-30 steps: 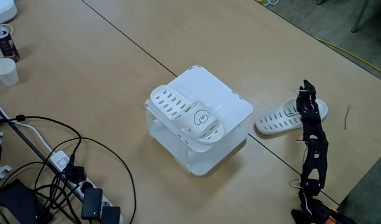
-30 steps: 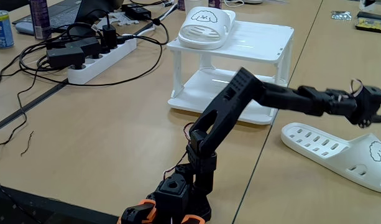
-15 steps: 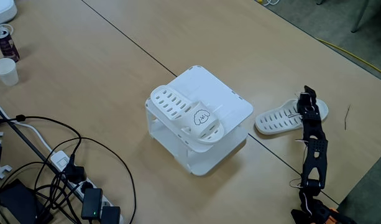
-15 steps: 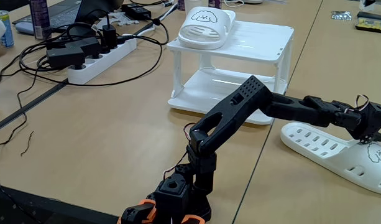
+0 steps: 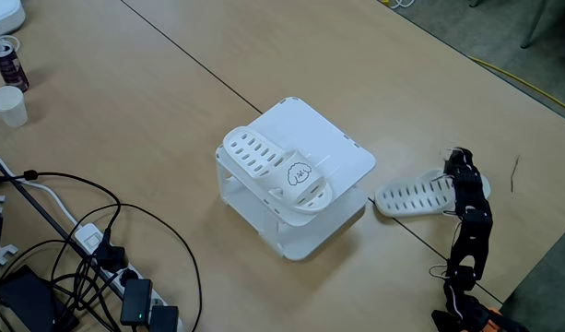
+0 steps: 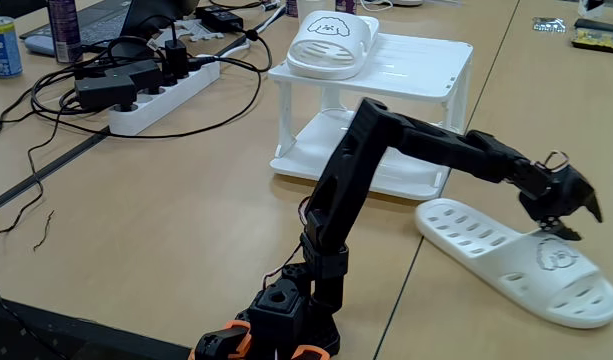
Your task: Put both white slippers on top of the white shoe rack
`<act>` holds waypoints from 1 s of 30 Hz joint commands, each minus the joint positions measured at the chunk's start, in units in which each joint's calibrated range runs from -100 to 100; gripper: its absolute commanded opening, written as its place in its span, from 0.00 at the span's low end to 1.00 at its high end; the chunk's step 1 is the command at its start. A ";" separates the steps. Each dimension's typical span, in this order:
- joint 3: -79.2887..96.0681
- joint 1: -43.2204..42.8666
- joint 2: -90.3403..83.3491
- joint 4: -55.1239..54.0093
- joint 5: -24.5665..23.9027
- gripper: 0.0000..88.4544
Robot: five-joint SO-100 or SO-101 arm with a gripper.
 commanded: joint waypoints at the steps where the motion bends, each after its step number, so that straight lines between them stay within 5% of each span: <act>1: 16.06 -0.81 -8.24 2.67 0.42 0.15; 15: 42.95 -0.56 -33.48 2.59 0.42 0.14; 30: 30.14 14.08 -24.65 1.98 0.42 0.14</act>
